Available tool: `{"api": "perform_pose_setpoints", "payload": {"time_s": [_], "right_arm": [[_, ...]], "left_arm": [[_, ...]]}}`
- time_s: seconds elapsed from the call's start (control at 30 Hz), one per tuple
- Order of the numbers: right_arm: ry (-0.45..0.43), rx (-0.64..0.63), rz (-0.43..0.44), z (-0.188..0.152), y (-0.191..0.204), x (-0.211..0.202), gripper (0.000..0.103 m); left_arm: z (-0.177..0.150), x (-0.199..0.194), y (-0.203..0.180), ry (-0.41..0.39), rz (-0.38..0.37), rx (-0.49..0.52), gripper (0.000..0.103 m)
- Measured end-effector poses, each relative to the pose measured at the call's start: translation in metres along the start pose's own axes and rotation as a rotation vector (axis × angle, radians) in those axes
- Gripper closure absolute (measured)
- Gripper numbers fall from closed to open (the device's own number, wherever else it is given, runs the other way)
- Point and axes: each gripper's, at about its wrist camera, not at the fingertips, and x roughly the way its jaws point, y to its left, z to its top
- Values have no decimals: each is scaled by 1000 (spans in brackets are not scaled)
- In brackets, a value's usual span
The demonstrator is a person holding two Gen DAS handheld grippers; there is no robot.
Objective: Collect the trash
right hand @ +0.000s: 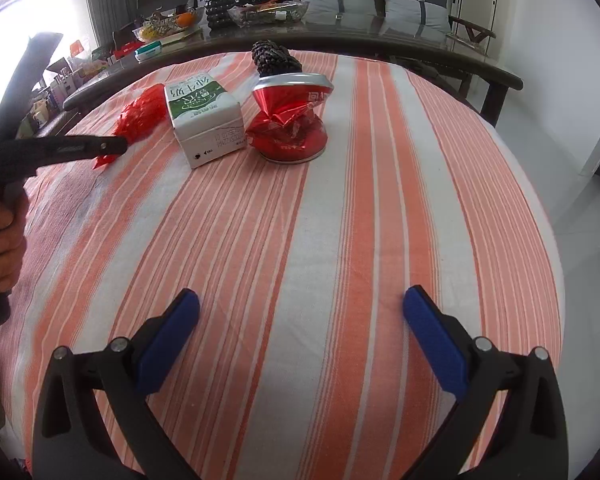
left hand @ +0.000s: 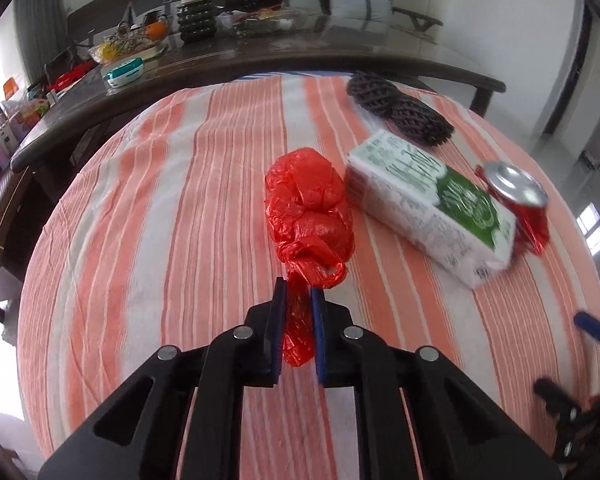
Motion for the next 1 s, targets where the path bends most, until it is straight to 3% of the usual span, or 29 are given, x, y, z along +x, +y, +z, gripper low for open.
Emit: {"api": "perform_pose_setpoints", "payload": {"time_s": [0.13,0.2,0.23,0.27,0.33,0.53,0.8,1.0], "right_arm": [[0,0,0,0,0,0,5],[0,0,0,0,0,0,5],[0,0,0,0,0,0,5],[0,0,0,0,0,0,5],[0,-1,0,0,0,0,5],[0,0,1,0,0,0,5],[-2,8,21,1,-2,-1,5],[13,25,60,27,-8,13,5]], "left_arm": [[-48,-30,-4,24,-56,101,89],[-66,-42,-5,5,-62,132,78],[-72,-46,-6,1,-71,139,59],[-75,-47,-6,0,-79,142,33],[-78,-46,-8,-16,-69,156,18],[-59,-25,-10,2,-45,138,5],[-53,-17,-6,6,-56,109,4],[-53,-17,-6,5,-57,108,4]]}}
